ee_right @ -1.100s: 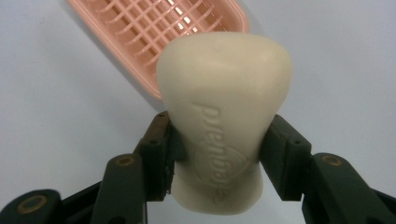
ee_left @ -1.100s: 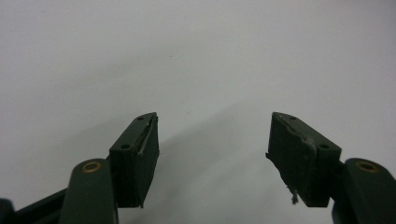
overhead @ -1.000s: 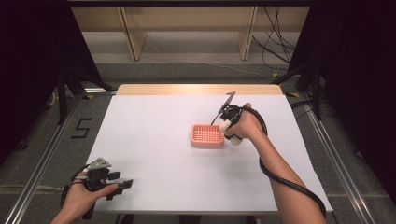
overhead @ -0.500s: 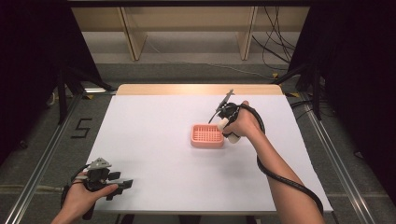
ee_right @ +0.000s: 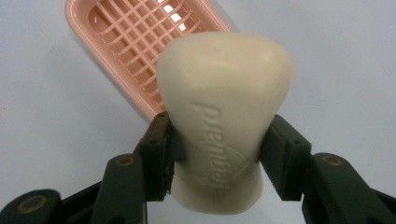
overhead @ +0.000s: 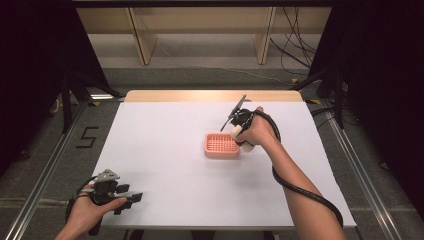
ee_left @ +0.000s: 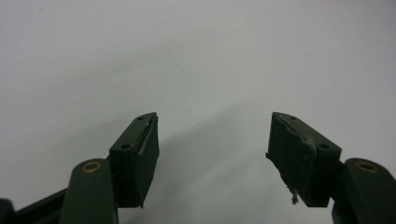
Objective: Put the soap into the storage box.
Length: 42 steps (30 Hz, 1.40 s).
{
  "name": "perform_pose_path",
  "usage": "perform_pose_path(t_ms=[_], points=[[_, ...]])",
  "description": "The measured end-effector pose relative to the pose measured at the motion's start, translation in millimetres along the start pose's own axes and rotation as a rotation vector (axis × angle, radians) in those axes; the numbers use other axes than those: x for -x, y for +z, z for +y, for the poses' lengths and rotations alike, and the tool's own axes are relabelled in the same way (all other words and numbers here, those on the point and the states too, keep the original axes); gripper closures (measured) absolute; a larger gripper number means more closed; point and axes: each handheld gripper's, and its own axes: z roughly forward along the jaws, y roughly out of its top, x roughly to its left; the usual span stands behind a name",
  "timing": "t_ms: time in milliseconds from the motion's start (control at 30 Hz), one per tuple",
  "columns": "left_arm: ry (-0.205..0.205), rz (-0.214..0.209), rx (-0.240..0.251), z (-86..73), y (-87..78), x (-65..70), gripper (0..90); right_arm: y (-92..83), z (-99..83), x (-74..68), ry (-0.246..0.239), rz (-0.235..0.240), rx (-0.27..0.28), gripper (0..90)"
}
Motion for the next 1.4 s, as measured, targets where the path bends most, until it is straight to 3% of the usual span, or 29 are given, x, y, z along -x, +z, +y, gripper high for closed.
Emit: perform_pose_path(t_ms=[33, 100, 233, 300, 467, 600, 633, 667, 733, 867, 1367, 1400], points=[[0.002, 0.0, -0.002, 0.0, -0.1, -0.1, 33.3, 0.6, 0.6, 0.7, -0.018, 0.002, 0.003, 50.4], [-0.007, 0.001, 0.006, -0.1, 0.5, 0.5, 33.3, 1.2, 1.4, -1.1, -0.004, 0.004, -0.001, 50.4], [0.0, 0.0, -0.001, -0.1, 0.0, -0.2, 33.3, 3.0, 4.4, -1.6, -0.031, 0.009, -0.011, 50.4], [-0.004, 0.0, 0.003, -0.1, 0.1, 0.2, 33.3, 3.1, 5.3, -3.2, -0.016, 0.007, -0.009, 50.4], [-0.001, 0.001, 0.002, -0.1, -0.1, -0.2, 33.3, 4.1, 7.6, -2.8, -0.048, 0.007, -0.007, 50.4], [-0.001, 0.0, 0.001, -0.1, -0.3, -0.2, 33.3, 5.2, 8.8, -4.2, -0.044, 0.004, -0.005, 50.4], [0.001, 0.014, -0.002, 0.0, -0.9, 0.4, 33.3, 5.5, 9.2, -3.3, -0.059, 0.003, -0.006, 50.4], [-0.007, -0.001, 0.006, -0.1, 0.0, 0.0, 33.3, 6.1, 10.2, -3.0, -0.073, 0.007, 0.001, 50.4], [-0.015, 0.009, 0.01, 0.0, 0.9, 0.1, 33.3, 6.2, 10.8, -4.3, -0.051, 0.008, -0.003, 50.4], [-0.007, 0.007, 0.009, 0.0, 0.6, -0.3, 33.3, 7.3, 12.5, -3.4, -0.077, 0.004, 0.002, 50.4], [-0.003, 0.006, 0.01, 0.1, 0.4, -0.8, 33.3, 6.7, 20.4, -7.0, -0.081, -0.007, 0.014, 50.4], [-0.003, 0.006, 0.01, 0.0, 0.5, -0.7, 33.3, 7.3, 21.1, -6.2, -0.102, -0.002, 0.02, 50.4]])
